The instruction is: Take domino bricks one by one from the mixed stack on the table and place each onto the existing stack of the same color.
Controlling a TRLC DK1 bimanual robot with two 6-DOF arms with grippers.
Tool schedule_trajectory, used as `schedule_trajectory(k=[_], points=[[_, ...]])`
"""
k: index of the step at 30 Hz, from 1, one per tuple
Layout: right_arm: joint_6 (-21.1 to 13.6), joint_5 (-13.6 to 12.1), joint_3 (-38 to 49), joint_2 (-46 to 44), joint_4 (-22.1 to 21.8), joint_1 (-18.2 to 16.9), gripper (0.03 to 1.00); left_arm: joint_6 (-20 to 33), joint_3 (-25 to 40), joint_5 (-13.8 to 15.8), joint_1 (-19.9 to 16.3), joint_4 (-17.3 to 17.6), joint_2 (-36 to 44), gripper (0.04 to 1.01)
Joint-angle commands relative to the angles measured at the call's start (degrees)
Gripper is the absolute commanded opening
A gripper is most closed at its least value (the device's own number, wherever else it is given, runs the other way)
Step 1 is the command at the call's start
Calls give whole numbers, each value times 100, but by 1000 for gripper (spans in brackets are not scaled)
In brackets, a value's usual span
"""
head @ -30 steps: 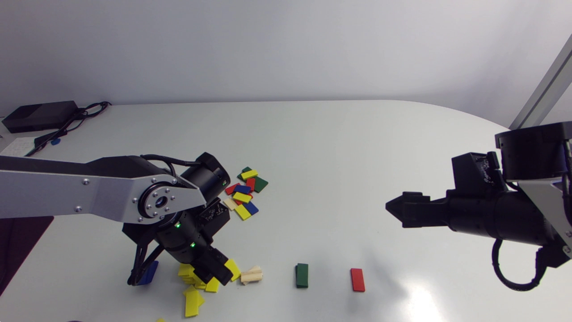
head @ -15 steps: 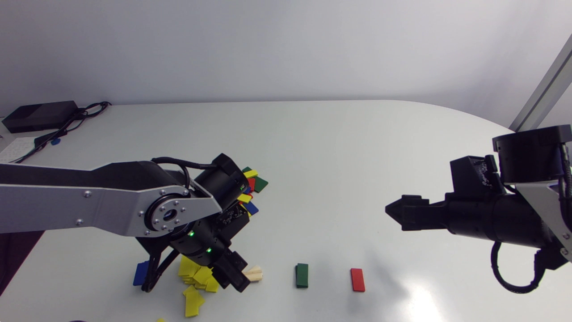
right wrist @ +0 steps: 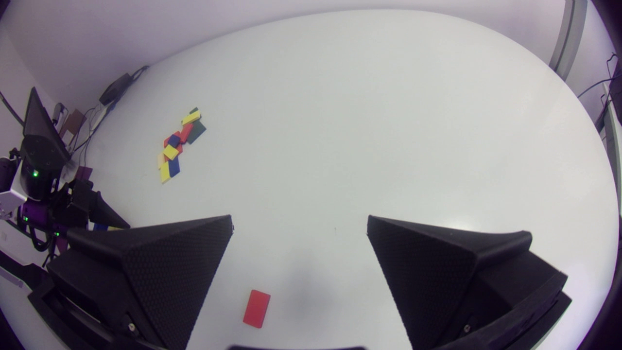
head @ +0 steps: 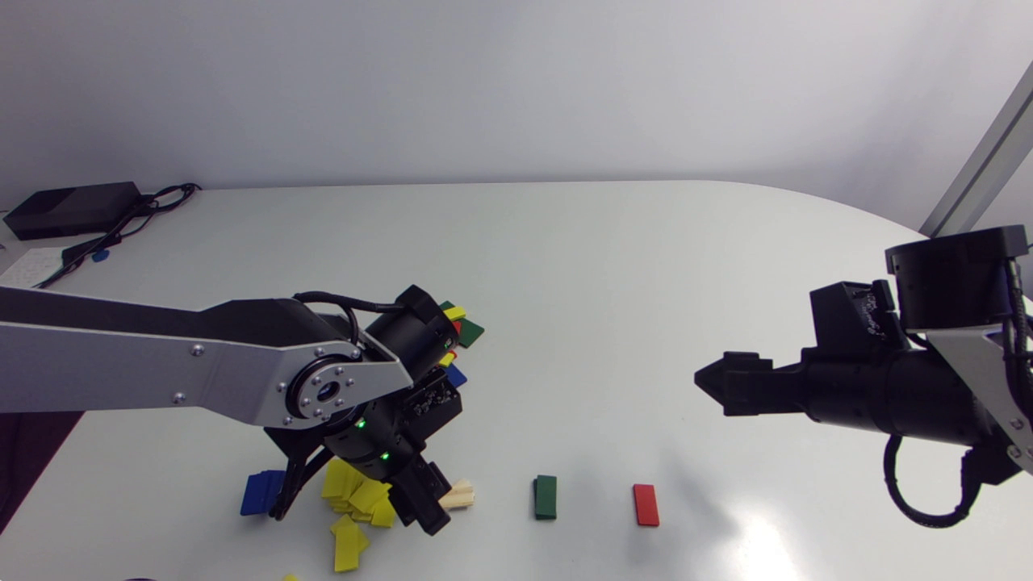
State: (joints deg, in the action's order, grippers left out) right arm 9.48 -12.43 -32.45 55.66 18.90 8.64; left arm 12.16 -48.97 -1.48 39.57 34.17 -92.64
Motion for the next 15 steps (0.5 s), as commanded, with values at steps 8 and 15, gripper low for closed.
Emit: schedule_trajectory(k=[8, 15], points=[[72, 21, 151, 138, -79, 6, 974, 814, 54, 262, -204, -69, -149, 685], [63, 21, 151, 191, -105, -3, 974, 999, 54, 358, -178, -69, -307, 685]])
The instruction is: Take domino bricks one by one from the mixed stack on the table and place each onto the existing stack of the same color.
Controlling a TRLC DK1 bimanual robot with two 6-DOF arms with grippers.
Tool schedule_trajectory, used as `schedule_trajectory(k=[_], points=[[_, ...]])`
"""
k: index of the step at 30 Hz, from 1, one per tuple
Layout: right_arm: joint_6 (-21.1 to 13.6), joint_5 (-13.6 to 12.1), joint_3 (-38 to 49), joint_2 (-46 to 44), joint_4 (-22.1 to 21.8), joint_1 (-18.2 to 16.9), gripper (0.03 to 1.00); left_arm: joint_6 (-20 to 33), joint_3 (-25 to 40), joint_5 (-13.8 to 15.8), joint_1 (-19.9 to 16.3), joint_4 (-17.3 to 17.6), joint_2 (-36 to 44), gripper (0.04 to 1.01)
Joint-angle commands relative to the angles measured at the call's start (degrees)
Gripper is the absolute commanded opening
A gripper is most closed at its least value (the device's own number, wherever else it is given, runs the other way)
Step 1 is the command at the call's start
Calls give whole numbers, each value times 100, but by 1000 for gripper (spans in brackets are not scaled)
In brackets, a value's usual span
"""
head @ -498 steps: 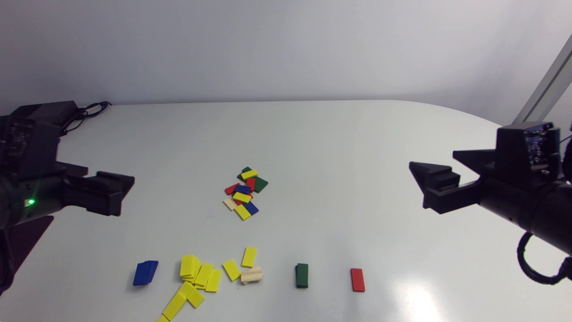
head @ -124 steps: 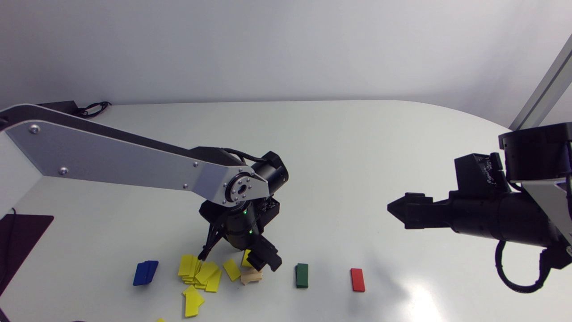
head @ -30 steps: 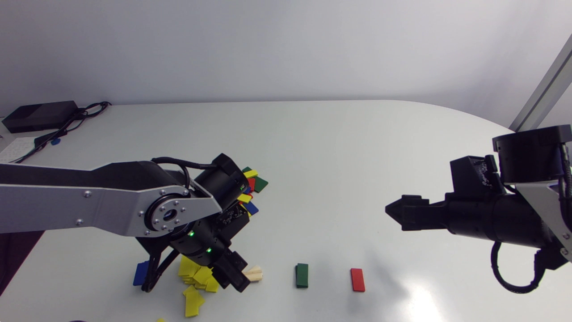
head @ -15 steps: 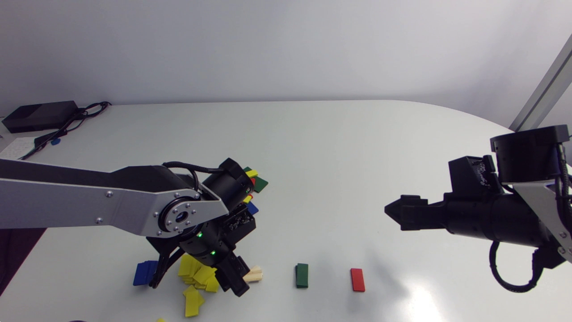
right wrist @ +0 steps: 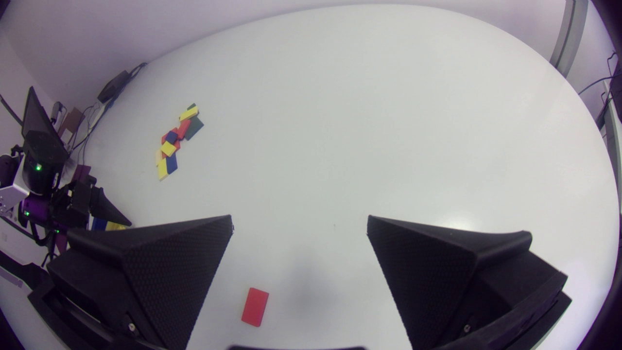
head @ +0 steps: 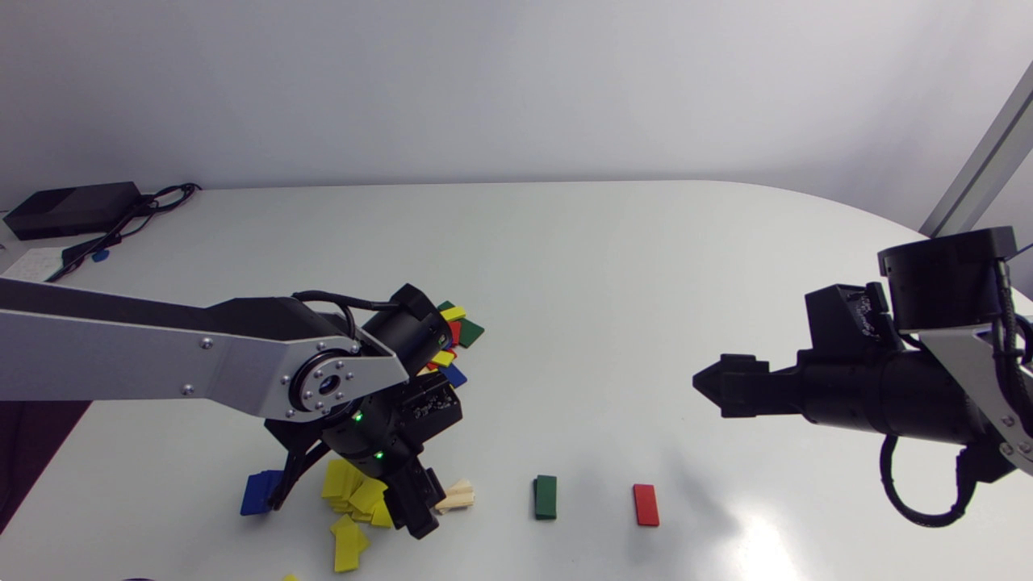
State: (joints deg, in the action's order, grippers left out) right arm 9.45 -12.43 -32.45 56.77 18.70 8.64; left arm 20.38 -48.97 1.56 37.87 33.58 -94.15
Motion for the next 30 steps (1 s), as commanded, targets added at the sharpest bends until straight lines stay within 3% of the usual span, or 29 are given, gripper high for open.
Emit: schedule_trajectory(k=[1, 17, 19, 21, 30], points=[[65, 21, 151, 88, -94, -12, 974, 203, 63, 63, -16, -10, -183, 685], [65, 21, 151, 132, -121, -21, 974, 467, 125, 99, -113, -212, -587, 675], [57, 21, 160, 141, -130, -29, 974, 476, 151, 107, -104, -221, -587, 584], [57, 21, 151, 141, -130, -29, 974, 476, 142, 134, -113, -229, -578, 344], [57, 21, 160, 141, -121, -38, 974, 572, 186, 204, -157, -185, -341, 330]])
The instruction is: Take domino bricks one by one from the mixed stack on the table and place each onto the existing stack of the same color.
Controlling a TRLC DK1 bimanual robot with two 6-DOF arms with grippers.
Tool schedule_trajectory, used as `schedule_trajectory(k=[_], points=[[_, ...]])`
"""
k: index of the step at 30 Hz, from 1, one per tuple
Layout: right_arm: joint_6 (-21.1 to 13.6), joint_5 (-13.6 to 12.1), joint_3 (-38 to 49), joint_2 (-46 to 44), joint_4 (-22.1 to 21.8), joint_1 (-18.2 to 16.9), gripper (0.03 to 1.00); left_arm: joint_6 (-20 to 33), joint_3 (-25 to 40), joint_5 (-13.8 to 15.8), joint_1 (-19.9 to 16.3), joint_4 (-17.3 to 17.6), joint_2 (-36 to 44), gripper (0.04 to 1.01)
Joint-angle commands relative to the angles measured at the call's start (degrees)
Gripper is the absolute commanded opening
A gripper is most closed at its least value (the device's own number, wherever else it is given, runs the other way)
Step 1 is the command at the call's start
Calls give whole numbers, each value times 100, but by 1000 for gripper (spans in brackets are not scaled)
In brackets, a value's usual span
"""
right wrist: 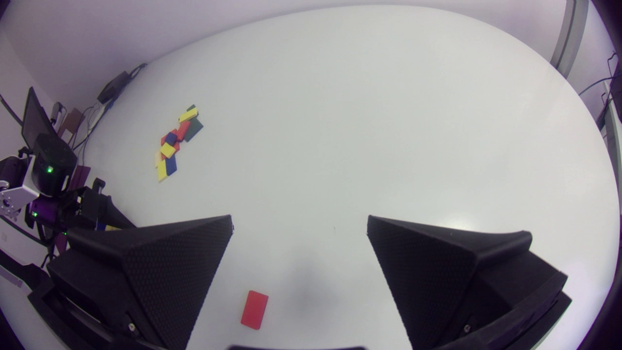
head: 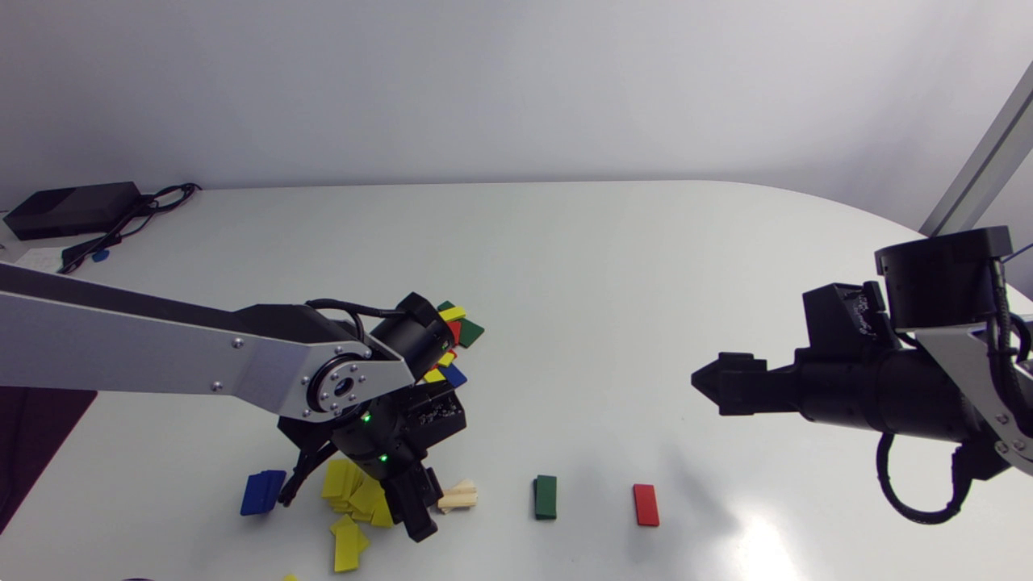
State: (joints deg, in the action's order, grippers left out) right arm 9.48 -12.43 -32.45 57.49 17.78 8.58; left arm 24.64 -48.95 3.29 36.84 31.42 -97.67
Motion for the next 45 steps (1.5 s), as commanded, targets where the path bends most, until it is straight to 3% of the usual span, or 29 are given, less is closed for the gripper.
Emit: schedule_trajectory(k=[1, 8, 20, 28, 45], points=[[54, 21, 160, 69, -29, -23, 974, 164, 166, 31, -80, 48, 64, 330], [54, 21, 177, 43, -20, -23, 974, 304, -71, 5, -283, 418, 714, 330], [54, 21, 177, 34, -20, -23, 974, 295, 96, -74, -177, 699, 1145, 331], [54, 21, 177, 34, -20, -23, 974, 295, 474, 67, 113, 259, 872, 333], [54, 21, 168, 60, -29, -23, 974, 585, 579, 401, -63, 48, 670, 333]])
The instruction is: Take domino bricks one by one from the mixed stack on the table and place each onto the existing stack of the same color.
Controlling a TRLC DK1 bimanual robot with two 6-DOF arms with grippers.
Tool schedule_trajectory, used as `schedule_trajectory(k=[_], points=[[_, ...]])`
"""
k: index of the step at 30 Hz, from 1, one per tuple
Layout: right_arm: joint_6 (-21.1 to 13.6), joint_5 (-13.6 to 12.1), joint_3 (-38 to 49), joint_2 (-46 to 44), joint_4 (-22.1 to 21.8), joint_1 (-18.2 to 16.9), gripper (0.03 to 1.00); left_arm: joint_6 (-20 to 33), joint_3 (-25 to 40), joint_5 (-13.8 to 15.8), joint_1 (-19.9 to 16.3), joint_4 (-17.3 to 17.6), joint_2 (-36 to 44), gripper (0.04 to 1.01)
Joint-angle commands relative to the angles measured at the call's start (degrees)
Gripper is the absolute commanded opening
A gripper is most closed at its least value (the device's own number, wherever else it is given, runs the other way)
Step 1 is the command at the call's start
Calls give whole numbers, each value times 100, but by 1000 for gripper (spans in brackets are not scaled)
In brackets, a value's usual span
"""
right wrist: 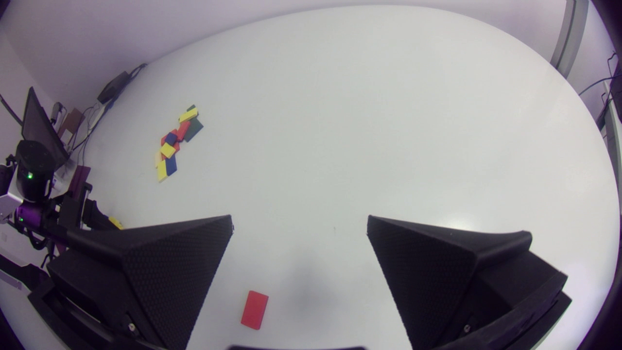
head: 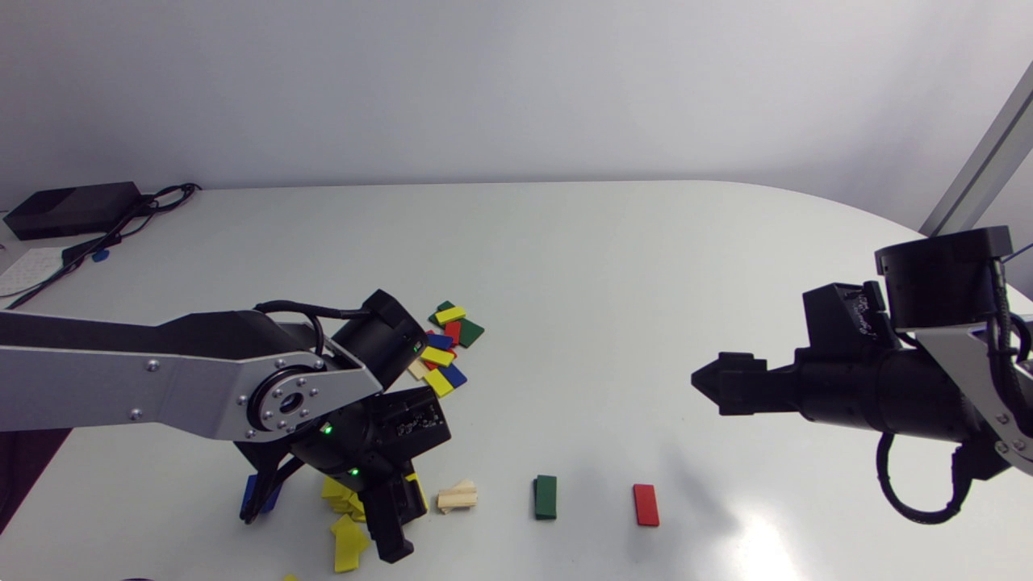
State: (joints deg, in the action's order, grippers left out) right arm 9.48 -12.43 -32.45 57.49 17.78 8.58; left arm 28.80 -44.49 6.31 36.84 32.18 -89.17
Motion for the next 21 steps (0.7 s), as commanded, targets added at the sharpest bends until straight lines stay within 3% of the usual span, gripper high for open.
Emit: schedule_trajectory(k=[1, 21], points=[[54, 21, 177, 60, -29, -23, 974, 188, 134, 125, -89, -46, -215, 333], [37, 21, 168, 166, -91, -23, 974, 460, 142, 134, -397, -46, -330, 333]])
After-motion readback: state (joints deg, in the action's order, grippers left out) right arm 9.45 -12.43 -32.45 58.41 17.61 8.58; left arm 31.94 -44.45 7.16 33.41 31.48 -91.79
